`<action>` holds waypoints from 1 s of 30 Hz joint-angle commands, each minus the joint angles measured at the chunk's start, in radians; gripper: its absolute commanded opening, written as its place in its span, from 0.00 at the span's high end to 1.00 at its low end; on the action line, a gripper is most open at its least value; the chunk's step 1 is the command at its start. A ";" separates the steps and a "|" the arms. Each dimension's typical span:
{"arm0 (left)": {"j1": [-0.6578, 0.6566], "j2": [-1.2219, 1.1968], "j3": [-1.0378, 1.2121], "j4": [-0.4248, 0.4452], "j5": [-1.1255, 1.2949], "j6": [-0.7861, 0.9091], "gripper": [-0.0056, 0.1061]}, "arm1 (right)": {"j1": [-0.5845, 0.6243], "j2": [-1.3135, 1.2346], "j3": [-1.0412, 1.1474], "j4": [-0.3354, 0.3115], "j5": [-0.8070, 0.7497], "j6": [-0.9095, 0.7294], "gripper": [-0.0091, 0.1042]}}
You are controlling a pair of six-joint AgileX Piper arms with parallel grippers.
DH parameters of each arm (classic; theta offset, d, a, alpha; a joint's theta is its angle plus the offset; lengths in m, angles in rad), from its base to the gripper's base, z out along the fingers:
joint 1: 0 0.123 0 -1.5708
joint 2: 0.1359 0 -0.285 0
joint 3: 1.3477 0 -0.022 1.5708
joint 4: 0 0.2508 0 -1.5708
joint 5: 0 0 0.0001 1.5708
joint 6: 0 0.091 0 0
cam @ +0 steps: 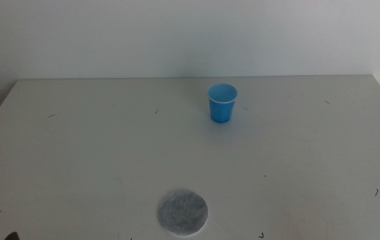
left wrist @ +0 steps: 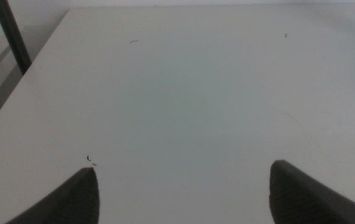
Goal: Place an empty cup on a cup mat.
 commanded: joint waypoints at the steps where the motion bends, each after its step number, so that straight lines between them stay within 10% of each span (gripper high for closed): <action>1: 0.001 -0.013 -0.006 0.001 -0.068 -0.004 0.01 | -0.002 -0.010 -0.040 -0.005 -0.038 -0.008 0.26; 30: 0.001 -0.013 -0.006 0.001 -0.068 -0.004 0.01 | -0.002 0.814 -0.933 0.013 0.423 -0.038 0.26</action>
